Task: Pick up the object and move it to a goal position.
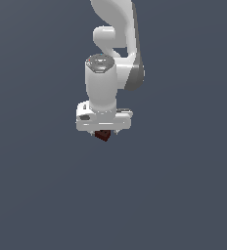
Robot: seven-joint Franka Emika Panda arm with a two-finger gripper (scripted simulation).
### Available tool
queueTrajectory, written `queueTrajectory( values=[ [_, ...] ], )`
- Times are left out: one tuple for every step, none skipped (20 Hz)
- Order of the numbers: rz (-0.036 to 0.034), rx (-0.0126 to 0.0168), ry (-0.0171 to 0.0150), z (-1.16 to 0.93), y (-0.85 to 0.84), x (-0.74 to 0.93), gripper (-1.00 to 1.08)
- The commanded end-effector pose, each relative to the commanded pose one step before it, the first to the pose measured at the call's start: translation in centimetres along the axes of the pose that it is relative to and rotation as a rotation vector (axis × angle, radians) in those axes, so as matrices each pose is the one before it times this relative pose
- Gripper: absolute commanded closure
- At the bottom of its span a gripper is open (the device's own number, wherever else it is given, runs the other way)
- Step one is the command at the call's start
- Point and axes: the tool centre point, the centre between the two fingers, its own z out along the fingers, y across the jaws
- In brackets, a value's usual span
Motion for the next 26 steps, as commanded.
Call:
queueTrajectory(
  values=[
    [-0.04078,0.00004,-0.00203,0.484,0.152,-0.401,-0.92],
    [-0.0191,0.00009,-0.00086,0.22,0.057,-0.189,-0.92],
    [-0.02039,0.00012,-0.0009,0.234,0.055,-0.204,-0.92],
    [-0.02169,0.00017,-0.00095,0.247,0.052,-0.219,-0.92],
    [-0.023,0.00023,-0.00099,0.26,0.047,-0.234,-0.92],
    [-0.02431,0.00029,-0.00103,0.273,0.042,-0.25,-0.92],
    [-0.0253,0.00036,-0.00105,0.282,0.034,-0.262,-0.92],
    [-0.02537,0.00041,-0.00102,0.28,0.025,-0.265,-0.92],
    [-0.02539,0.00046,-0.00099,0.278,0.015,-0.267,-0.92],
    [-0.02541,0.00052,-0.00097,0.276,0.005,-0.268,-0.92],
    [-0.02543,0.00057,-0.00093,0.274,-0.005,-0.269,-0.92],
    [-0.02546,0.00062,-0.0009,0.272,-0.015,-0.27,-0.92],
    [-0.02547,0.00067,-0.00086,0.27,-0.024,-0.271,-0.92],
    [-0.0255,0.00071,-0.00082,0.268,-0.035,-0.271,-0.92],
    [-0.02552,0.00076,-0.00078,0.266,-0.045,-0.27,-0.92],
    [-0.02554,0.0008,-0.00074,0.264,-0.055,-0.27,-0.92],
    [-0.02555,0.00085,-0.0007,0.262,-0.065,-0.269,-0.92],
    [-0.02557,0.00089,-0.00065,0.26,-0.075,-0.267,-0.92],
    [-0.02559,0.00093,-0.0006,0.258,-0.085,-0.266,-0.92],
    [-0.02561,0.00096,-0.00055,0.255,-0.094,-0.263,-0.92],
    [-0.02563,0.001,-0.0005,0.253,-0.104,-0.261,-0.92],
    [-0.02565,0.00103,-0.00045,0.251,-0.114,-0.258,-0.92],
    [-0.02566,0.00106,-0.00039,0.249,-0.123,-0.255,-0.92],
    [-0.02568,0.00109,-0.00034,0.246,-0.133,-0.252,-0.92],
    [-0.0257,0.00112,-0.00028,0.244,-0.143,-0.248,-0.92],
    [-0.0257,0.00114,-0.00022,0.242,-0.151,-0.244,-0.92]
  ],
)
